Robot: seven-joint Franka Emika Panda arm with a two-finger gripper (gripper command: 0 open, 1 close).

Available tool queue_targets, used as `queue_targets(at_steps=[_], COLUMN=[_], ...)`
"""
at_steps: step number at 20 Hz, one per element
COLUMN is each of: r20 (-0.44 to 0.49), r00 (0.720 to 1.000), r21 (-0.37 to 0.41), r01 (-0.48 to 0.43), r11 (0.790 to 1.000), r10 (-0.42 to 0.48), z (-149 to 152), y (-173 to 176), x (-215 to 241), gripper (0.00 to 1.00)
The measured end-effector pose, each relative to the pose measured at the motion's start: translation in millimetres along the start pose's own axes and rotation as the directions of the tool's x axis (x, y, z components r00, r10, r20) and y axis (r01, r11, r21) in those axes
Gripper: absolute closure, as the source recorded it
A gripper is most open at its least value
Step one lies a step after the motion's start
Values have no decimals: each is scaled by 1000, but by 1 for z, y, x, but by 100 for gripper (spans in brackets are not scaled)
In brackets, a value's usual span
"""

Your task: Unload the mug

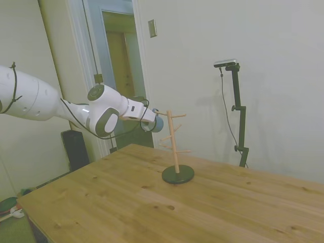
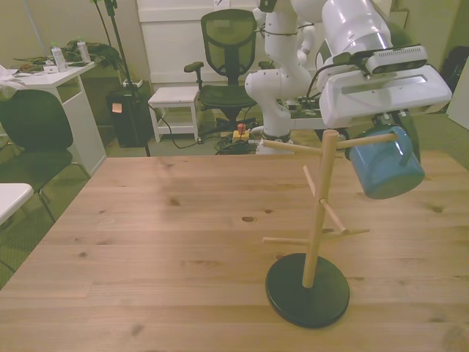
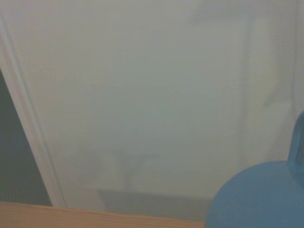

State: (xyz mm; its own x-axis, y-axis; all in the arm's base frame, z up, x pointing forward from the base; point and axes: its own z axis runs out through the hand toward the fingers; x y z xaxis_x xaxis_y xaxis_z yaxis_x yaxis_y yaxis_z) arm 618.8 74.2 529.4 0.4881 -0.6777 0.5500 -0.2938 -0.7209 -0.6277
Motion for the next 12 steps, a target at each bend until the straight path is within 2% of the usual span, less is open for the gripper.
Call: queue_targets(at_steps=[12], r20=[39], r00=[998], r21=[12], r01=[55], r11=[998], r10=[-56], z=[1], y=[-9], x=[-31], gripper=[100])
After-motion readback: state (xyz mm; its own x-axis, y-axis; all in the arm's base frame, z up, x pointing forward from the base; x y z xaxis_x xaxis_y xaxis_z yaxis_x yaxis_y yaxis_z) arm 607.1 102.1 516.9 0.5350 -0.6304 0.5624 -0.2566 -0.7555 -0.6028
